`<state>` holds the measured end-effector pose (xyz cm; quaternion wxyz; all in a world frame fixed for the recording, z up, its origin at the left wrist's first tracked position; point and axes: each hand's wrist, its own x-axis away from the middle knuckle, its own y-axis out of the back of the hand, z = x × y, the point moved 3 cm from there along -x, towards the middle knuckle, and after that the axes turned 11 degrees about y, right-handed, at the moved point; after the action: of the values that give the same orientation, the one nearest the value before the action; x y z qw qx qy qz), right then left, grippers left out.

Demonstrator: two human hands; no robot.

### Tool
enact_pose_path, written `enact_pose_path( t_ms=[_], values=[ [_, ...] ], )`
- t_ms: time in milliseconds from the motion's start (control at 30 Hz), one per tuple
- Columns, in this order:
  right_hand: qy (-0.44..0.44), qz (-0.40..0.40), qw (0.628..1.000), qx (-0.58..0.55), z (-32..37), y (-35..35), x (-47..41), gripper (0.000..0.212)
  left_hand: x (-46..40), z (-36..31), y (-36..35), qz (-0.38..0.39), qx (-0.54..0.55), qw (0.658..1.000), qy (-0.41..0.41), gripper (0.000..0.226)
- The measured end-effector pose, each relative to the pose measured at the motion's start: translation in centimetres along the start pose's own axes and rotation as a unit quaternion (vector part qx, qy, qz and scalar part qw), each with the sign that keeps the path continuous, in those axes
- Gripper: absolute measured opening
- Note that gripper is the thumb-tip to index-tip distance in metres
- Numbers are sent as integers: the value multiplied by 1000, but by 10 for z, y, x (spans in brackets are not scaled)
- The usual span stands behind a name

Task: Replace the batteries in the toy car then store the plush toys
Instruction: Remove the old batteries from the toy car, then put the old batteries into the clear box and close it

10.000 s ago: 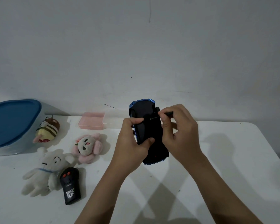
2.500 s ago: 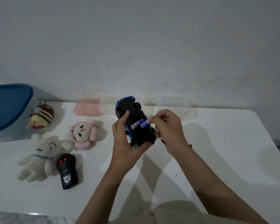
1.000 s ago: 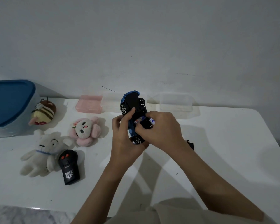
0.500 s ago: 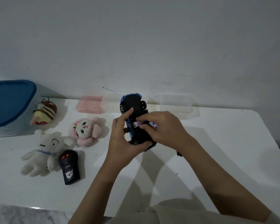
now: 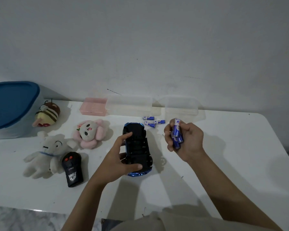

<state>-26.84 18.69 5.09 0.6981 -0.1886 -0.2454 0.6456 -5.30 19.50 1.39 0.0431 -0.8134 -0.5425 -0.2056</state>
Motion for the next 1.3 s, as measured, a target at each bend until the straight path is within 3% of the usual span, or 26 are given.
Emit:
enact_pose_path(
  t_ms=[133, 233, 300, 400, 467, 533, 633, 733, 800, 1000, 1133, 1300],
  values=[
    [-54, -62, 996, -29, -7, 9, 7, 23, -1, 8, 3, 22, -46, 999, 5, 92],
    [-95, -132, 986, -44, -10, 15, 8, 50, -6, 9, 6, 48, -69, 996, 17, 92],
    [-103, -182, 976, -52, -12, 20, 8, 54, -11, 9, 8, 61, -91, 993, 33, 93],
    [-91, -242, 965, -54, -13, 27, 8, 50, -13, 4, 9, 74, -121, 989, 36, 92],
    [-75, -251, 964, -35, -9, 31, 9, 37, -13, -1, 9, 62, -148, 987, 31, 87],
    [-42, -230, 972, 30, -3, 35, 9, 18, -12, -6, 10, 38, -165, 985, 24, 85],
    [40, -189, 964, 182, 8, 47, 7, 16, -12, -22, 7, -55, -187, 981, -22, 80],
    [147, -177, 887, 401, 26, 60, 1, 10, -23, -48, -8, -122, -190, 972, -70, 73],
    [200, -152, 825, 506, 36, 69, -8, 20, -36, -65, -21, -131, -199, 966, -100, 70],
    [176, -51, 687, 703, 53, 101, -54, 49, -106, -94, -65, -93, -264, 947, -160, 71],
    [138, 12, 642, 754, 50, 116, -74, 50, -150, -91, -85, -61, -364, 908, -199, 71],
    [206, -15, 649, 732, 43, 125, -78, 38, -180, -86, -95, -66, -418, 878, -223, 67]
  ],
)
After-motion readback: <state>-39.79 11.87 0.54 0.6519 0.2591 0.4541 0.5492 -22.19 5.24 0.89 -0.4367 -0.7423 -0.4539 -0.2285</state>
